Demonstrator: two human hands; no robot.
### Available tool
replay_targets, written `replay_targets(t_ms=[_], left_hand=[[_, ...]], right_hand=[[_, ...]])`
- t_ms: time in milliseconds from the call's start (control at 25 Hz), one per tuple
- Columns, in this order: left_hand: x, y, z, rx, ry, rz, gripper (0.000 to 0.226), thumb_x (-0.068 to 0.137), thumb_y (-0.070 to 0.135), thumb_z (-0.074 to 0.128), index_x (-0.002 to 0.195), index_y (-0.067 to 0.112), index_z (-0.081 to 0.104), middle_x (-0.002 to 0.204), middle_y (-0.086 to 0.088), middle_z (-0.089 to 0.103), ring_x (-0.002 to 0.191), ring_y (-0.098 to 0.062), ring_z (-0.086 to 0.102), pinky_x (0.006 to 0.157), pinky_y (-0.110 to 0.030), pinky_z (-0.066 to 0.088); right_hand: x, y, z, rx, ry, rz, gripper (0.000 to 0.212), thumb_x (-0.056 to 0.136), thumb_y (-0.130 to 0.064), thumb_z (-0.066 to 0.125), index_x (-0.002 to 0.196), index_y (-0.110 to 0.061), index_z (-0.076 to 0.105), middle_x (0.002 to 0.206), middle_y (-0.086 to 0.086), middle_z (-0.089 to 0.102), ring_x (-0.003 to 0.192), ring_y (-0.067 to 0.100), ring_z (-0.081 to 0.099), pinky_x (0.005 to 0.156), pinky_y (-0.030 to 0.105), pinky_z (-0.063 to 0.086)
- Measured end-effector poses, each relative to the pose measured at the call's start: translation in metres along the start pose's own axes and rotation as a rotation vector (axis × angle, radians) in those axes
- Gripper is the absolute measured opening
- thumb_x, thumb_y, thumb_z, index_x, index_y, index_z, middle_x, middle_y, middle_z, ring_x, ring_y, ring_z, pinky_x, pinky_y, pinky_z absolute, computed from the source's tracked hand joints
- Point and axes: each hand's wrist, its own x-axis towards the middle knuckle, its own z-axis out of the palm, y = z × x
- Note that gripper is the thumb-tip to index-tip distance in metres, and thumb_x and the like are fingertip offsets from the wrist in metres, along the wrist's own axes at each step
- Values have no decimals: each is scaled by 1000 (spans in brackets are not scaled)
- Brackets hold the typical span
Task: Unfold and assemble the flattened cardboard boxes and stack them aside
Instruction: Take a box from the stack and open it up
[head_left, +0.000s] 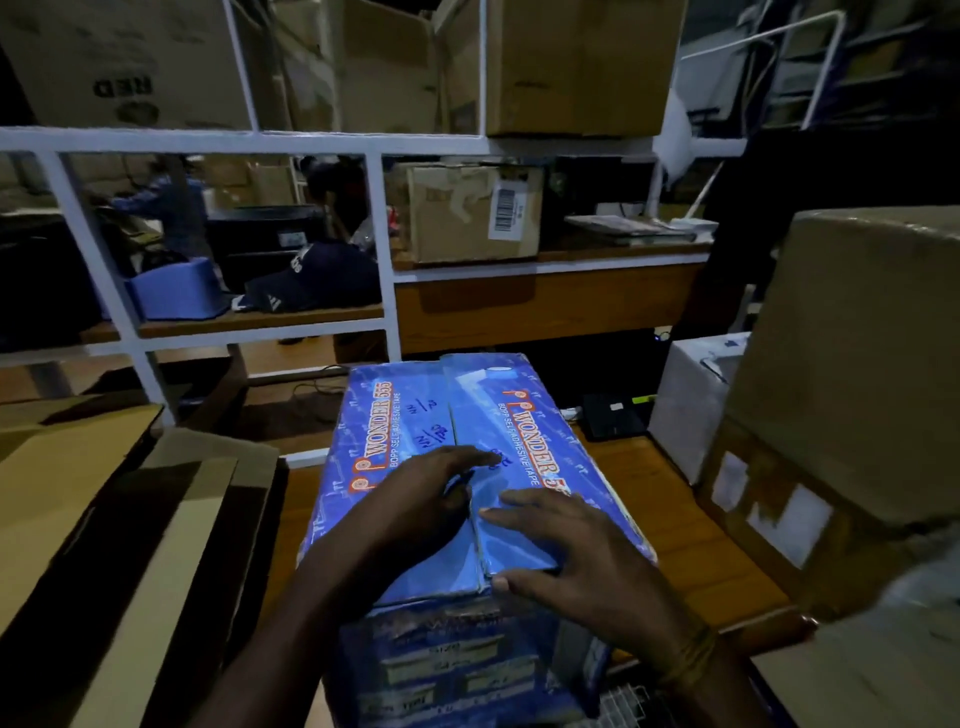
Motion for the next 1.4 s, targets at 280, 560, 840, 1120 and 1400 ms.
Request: replay_targets(t_ms=[280,560,840,1120,1400], left_hand=[[19,21,0,-459,232,75,59,82,58,57,139,45,45,138,3,43,112,-17,61,97,-47,50],[37,79,36,-490,225,132,68,101,16,48,154,40,12,134,-1,54,97,-10,63,64,-5,41],[54,83,72,-240,-46,239,62,95,-6,42,147,28,39,140,-14,54,114,-19,53,76,3,32],[61,66,89,-55,-151,240,54,96,-3,44,136,32,56,155,3,36,142,-17,35,94,-16,32],[48,70,81,-45,-33,194,35,95,9,52,117,32,68,132,3,61,126,-19,53,102,-32,41]], right_hand=[[-18,-20,5,-150,604,-172,33,100,-31,57,133,-31,58,141,-6,51,130,9,50,88,37,56],[-29,7,1,-389,893,-31,65,92,-1,55,143,-40,39,156,7,25,142,20,37,72,36,60],[-45,38,-2,-618,772,342,76,86,-68,54,148,-26,43,161,26,-5,149,45,-5,119,60,10],[-64,59,9,-487,686,513,71,85,-83,31,132,-38,59,156,7,37,147,48,3,118,56,-6],[-62,57,14,-161,567,566,77,85,-83,17,118,-31,63,103,-7,58,94,15,59,78,40,53]])
